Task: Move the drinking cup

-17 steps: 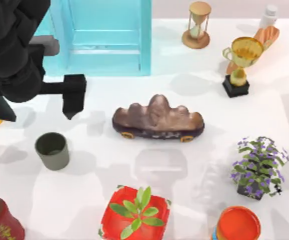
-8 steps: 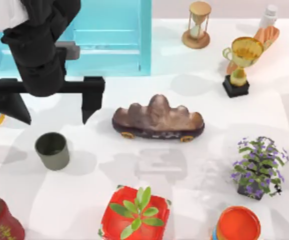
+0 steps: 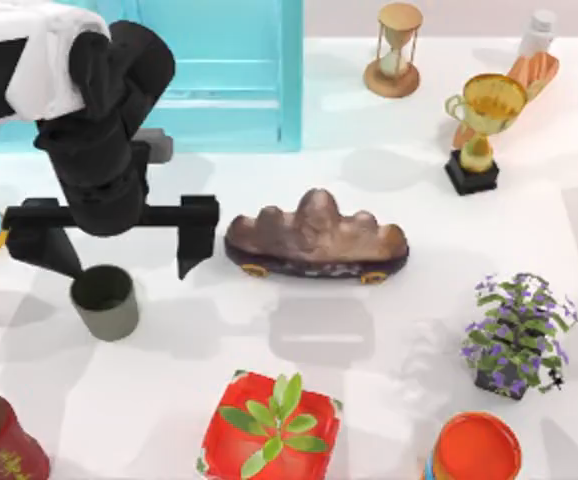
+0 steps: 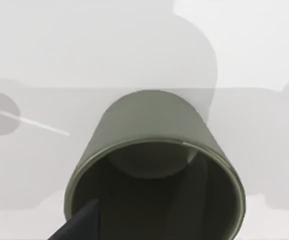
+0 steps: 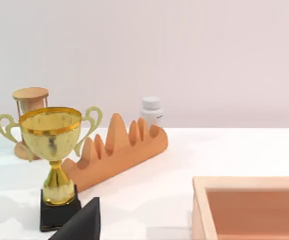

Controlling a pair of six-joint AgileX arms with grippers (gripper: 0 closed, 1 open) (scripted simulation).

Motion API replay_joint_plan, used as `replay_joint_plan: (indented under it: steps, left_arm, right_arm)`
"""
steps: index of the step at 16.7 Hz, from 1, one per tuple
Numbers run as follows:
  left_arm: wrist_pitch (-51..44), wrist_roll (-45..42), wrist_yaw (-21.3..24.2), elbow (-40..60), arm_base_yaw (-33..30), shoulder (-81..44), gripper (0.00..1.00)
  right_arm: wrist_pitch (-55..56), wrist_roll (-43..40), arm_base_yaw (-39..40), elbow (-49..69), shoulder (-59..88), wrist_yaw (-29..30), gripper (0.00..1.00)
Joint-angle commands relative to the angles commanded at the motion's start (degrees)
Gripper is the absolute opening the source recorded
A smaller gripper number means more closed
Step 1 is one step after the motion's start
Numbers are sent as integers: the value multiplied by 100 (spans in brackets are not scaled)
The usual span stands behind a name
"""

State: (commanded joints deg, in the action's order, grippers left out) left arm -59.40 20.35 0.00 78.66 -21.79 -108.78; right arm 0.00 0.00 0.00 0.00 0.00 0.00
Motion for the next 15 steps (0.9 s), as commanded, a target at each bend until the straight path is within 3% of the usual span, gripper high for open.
replay_joint_plan:
  steps: [4,8,15]
  left_arm:
    - [804,-1,1,-614,-2,-229,100]
    - [859,-1,1,-663,-3,-249,100]
    - [859,-1,1,-663,-3,-249,47]
  right_arm:
    - [0,0,0,0,0,0,100]
    - [0,0,0,0,0,0,100]
    - [0,0,0,0,0,0,100]
